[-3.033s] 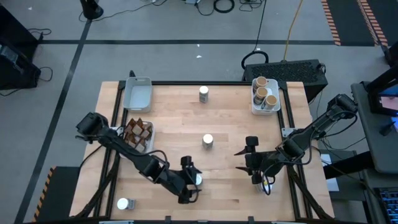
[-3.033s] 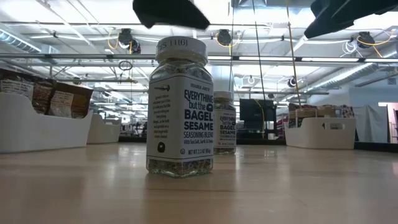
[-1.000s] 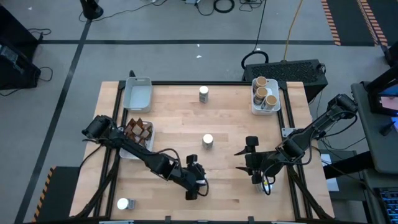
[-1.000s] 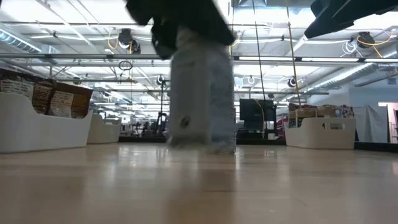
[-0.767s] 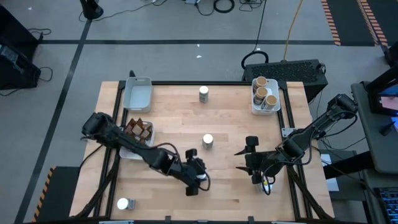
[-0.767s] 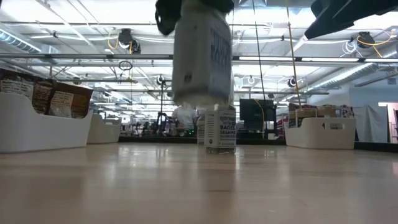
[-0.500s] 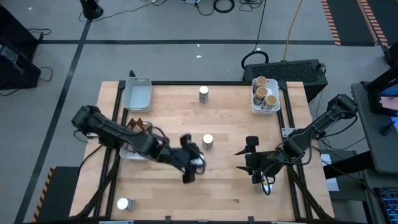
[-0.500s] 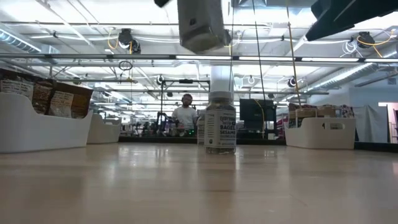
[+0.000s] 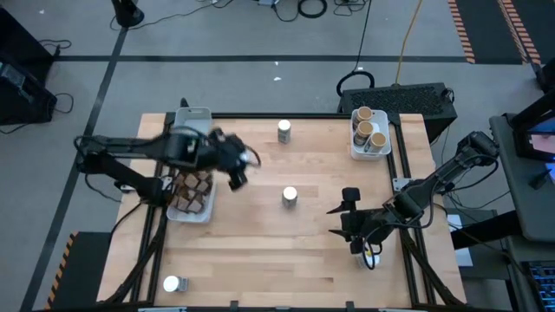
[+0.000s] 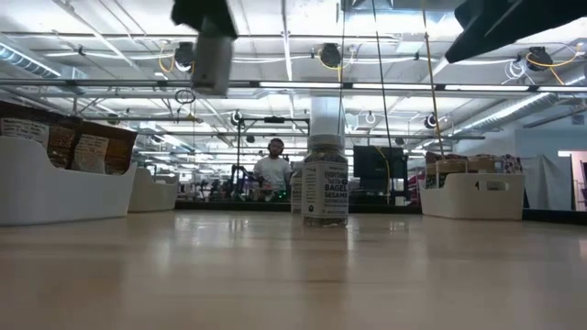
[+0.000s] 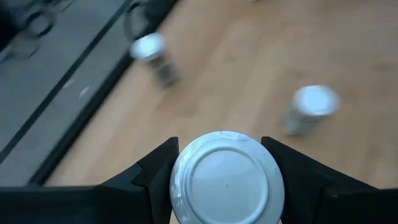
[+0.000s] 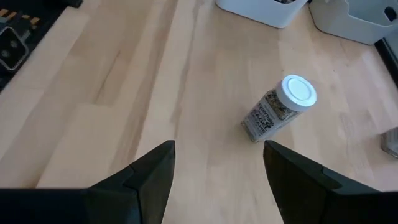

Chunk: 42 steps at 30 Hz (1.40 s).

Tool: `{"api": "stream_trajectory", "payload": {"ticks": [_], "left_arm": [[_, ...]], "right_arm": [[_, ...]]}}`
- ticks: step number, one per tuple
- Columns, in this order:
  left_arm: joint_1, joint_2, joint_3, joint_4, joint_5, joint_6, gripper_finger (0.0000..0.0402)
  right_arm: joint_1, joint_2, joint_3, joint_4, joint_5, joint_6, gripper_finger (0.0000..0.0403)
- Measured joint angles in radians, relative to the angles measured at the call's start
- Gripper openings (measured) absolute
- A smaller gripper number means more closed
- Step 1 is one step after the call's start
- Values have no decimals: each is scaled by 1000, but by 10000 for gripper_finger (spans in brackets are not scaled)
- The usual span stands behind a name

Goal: Sort spices by type
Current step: Put the white seasoning bottle into the gray bin

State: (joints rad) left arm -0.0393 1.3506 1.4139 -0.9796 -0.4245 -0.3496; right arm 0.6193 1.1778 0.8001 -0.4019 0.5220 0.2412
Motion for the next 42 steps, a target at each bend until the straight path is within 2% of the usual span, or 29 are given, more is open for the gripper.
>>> {"api": "stream_trajectory", "payload": {"ticks": [5,11,17,21,26,30,34,42], "left_arm": [[201,-52,-1,-80,-2,46,209],[477,-69,-1,-84,6,155,209],[733,-42,-23,-13,175,251,209],[851,-36,-79,78,218,285,209],[943,-36,-177,111,261,345,209],[993,-36,-272,174,259,317,214],[1021,-36,-355,252,212,299,216],[1048,-36,-454,418,36,161,214]], "right_arm": [[-39,0,0,-19,0,-28,226],[-101,0,0,-80,-1,-82,226],[-167,-4,-14,-66,-10,-186,226],[-219,-52,-139,44,-126,-241,226],[-302,-174,-295,211,-266,-260,226],[-336,-260,-324,267,-321,-254,226],[-338,-301,-327,265,-322,-239,226],[-339,-303,-327,295,-320,-267,226]]}}
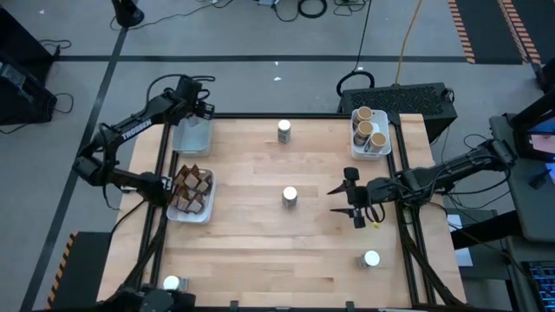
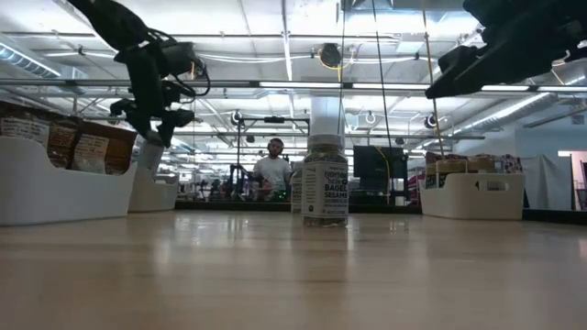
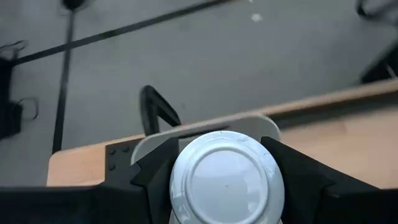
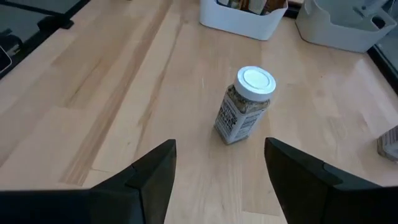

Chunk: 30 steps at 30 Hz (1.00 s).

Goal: Sort spices by type
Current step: Put the white seasoning bottle into the gray bin

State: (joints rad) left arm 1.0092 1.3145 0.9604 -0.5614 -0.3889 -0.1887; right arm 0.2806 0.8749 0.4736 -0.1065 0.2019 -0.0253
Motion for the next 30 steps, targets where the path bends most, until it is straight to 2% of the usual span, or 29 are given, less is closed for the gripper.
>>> {"api": "stream_trajectory", "payload": {"ticks": [9,25,30], "left_arm": [[-2,11,-40,88,-134,-250,214],[-10,179,-41,145,-305,-366,214],[-10,217,-41,160,-316,-403,214]], "right_arm": [[-3,0,0,30,0,-52,226],[-19,0,0,19,-29,-56,226],[-19,0,0,19,-29,-54,226]]}}
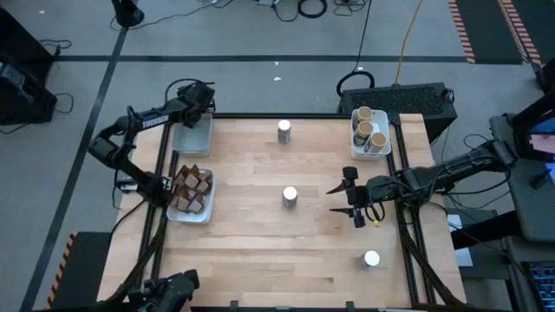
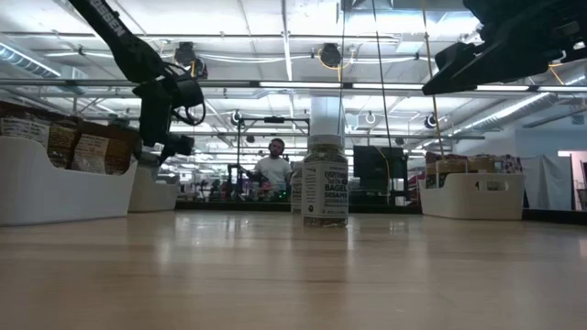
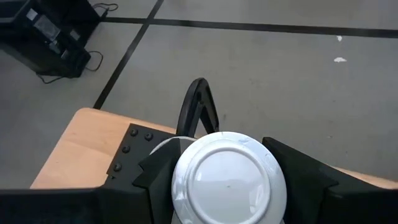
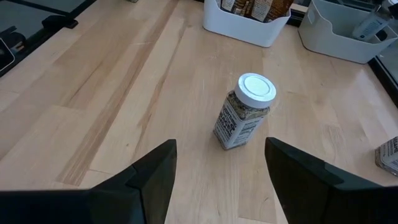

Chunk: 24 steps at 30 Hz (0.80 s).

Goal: Sort spices by type
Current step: Put the white seasoning bottle into the gray bin

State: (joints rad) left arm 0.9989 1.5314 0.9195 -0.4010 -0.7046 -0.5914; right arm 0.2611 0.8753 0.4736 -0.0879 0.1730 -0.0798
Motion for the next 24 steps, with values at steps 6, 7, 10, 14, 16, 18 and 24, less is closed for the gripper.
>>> {"api": "stream_trajectory", "payload": {"ticks": [6,7,10,14,16,18,24], "left_arm": [[0,35,0,4,-7,-6,214],[0,38,0,2,-8,-6,214],[0,40,0,-2,-7,-5,215],[0,40,0,-1,-7,-5,226],[0,40,0,1,-8,-5,237],[0,40,0,1,-12,-4,248],[0,40,0,1,-12,5,269]], "right_arm": [[0,0,0,-11,-2,8,226],[0,0,0,-11,-2,8,226],[0,0,0,-11,-2,8,226],[0,0,0,-11,-2,8,226],[0,0,0,-11,-2,8,226],[0,0,0,-11,-3,8,226],[0,0,0,-11,-4,8,226]]}}
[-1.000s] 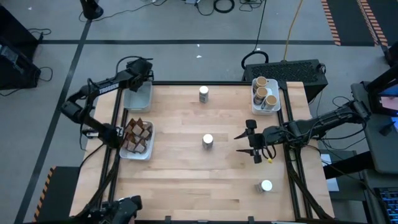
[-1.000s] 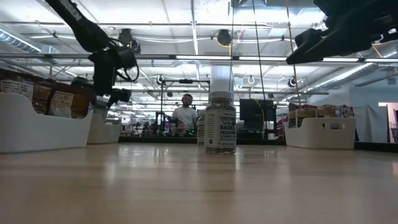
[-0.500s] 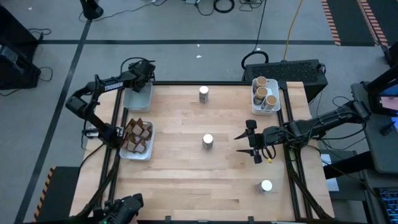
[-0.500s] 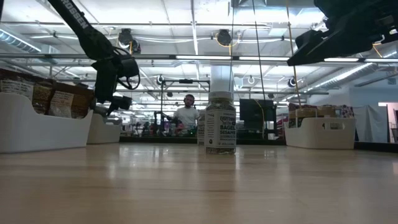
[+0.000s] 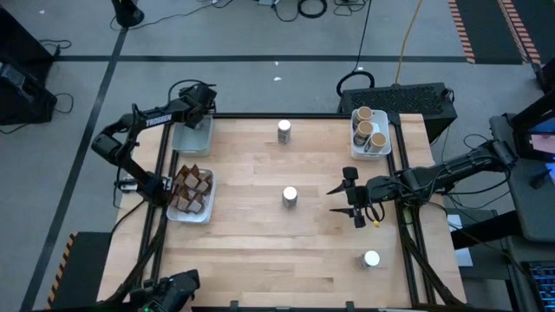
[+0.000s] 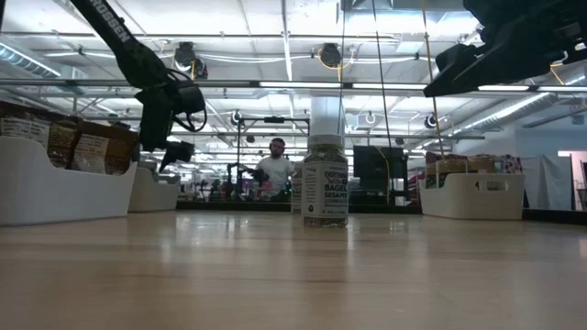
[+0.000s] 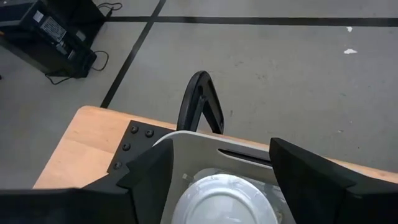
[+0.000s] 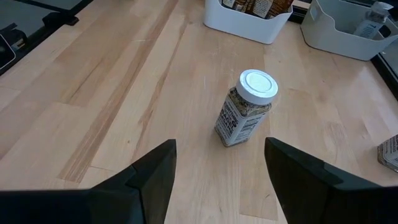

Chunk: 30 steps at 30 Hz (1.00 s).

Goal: Sort spices by type
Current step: Put the white seasoning bottle into the gray bin

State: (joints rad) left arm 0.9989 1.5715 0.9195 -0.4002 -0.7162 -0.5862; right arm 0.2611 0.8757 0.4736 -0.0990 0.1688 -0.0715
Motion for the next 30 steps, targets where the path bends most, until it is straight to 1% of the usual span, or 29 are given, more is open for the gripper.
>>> {"api": "stream_trajectory", "payload": {"ticks": [8,11,15,21,25,30], "left_arm": [[0,0,0,6,-11,27,272],[0,-1,8,3,-21,62,272],[-3,-6,49,-5,-21,130,272],[-46,-60,113,-1,-10,188,273],[-90,-99,142,31,54,268,273],[-159,-129,145,108,206,324,273]], "right_arm": [[0,0,0,0,0,0,226],[0,0,0,0,0,0,226],[0,0,0,1,0,0,226],[0,0,0,8,0,0,226],[0,0,0,14,-11,0,226],[0,0,0,14,-15,0,226]]}}
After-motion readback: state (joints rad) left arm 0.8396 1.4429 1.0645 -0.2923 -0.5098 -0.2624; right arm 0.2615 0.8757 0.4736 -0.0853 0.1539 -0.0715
